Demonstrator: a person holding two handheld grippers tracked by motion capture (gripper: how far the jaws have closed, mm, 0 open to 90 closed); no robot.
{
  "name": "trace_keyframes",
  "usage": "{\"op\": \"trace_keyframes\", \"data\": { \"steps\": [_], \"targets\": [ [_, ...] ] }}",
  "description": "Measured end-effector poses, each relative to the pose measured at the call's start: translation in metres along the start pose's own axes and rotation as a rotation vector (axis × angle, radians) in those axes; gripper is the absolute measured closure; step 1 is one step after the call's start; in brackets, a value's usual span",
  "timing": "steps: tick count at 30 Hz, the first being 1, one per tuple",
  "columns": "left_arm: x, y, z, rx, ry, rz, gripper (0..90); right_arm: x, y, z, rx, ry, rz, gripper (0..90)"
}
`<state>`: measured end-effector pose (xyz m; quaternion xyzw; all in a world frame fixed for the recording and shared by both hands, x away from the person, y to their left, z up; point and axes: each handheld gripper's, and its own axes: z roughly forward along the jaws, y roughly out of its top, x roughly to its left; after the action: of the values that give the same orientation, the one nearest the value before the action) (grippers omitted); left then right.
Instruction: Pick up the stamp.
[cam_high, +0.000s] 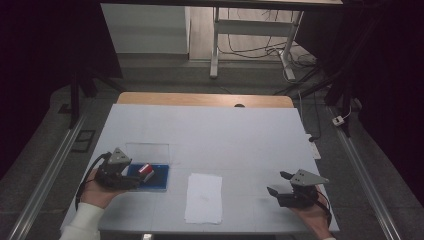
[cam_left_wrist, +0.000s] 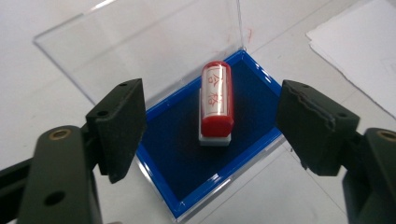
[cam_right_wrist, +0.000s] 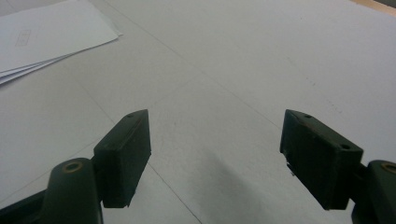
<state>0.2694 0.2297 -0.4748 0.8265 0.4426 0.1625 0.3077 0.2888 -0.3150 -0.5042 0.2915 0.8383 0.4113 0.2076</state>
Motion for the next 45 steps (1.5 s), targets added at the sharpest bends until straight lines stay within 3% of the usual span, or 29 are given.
{"op": "trace_keyframes", "data": {
  "steps": [12, 26, 40, 45],
  "targets": [
    [0.002, 0.008, 0.018, 0.052, -0.024, 0.013, 34.4, 0.000, -0.001, 0.002, 0.014, 0.004, -0.005, 24.8],
    [0.003, 0.011, 0.025, 0.060, -0.038, 0.017, 51.8, 0.000, -0.001, 0.002, 0.027, -0.001, -0.010, 25.7],
    [0.003, 0.010, 0.028, 0.063, -0.035, 0.015, 60.2, 0.000, -0.002, 0.002, 0.026, -0.009, -0.006, 26.4],
    [0.004, 0.010, 0.027, 0.059, -0.045, 0.015, 68.4, 0.000, -0.002, 0.001, 0.027, -0.011, -0.005, 26.6]
  ]
}}
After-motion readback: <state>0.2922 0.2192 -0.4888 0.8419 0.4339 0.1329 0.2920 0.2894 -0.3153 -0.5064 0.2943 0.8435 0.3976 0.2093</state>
